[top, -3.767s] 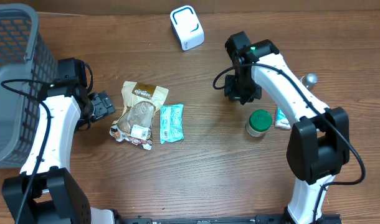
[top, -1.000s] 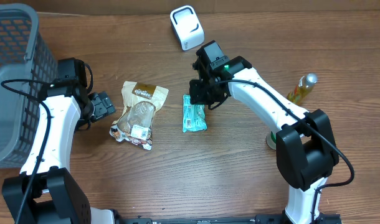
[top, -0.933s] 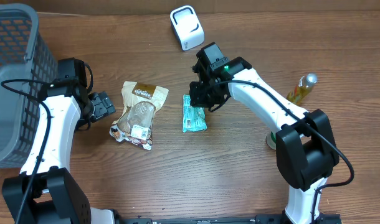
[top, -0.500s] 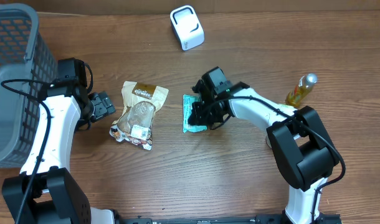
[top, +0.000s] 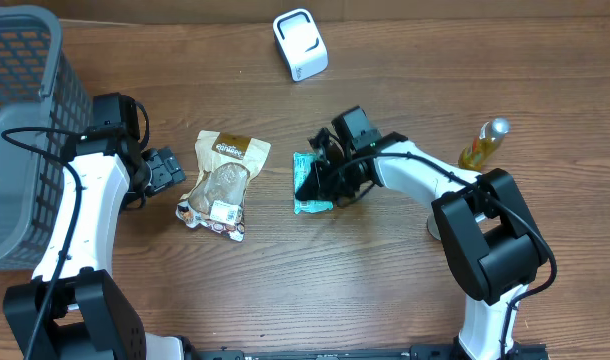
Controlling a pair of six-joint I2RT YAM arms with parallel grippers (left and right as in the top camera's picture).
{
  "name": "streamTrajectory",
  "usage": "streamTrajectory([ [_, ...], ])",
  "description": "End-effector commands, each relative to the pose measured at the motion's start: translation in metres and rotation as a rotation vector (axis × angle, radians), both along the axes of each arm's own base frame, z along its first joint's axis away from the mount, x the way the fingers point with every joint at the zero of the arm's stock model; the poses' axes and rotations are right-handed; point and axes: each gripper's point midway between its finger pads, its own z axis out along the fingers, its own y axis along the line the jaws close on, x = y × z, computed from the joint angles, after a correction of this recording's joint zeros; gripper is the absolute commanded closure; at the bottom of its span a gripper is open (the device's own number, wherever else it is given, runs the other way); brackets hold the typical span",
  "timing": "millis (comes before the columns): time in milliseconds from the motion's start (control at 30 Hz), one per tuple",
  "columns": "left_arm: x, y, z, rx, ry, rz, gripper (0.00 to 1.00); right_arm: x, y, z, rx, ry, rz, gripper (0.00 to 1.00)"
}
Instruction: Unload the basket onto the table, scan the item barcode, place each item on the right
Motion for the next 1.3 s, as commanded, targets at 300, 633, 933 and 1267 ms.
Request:
streamTrajectory([
  [300, -0.001, 0.002, 0.005, 0.006, -0.018, 0.017, 0.00, 0.064, -0.005, 0.029, -0.075, -0.272, -0.079, 0.96],
  [633, -0.001, 0.002, 0.005, 0.006, -0.018, 0.018, 0.00, 0.071, -0.024, -0.027, -0.191, -0.216, -0.117, 0.96],
  [933, -0.001, 0.002, 0.005, 0.006, -0.018, 0.017, 0.00, 0.064, -0.027, -0.070, -0.223, -0.158, -0.107, 0.96],
  [1267, -0.001, 0.002, 0.005, 0.006, -0.018, 0.018, 0.01, 0.063, 0.013, 0.020, 0.084, -0.193, -0.015, 0.96],
])
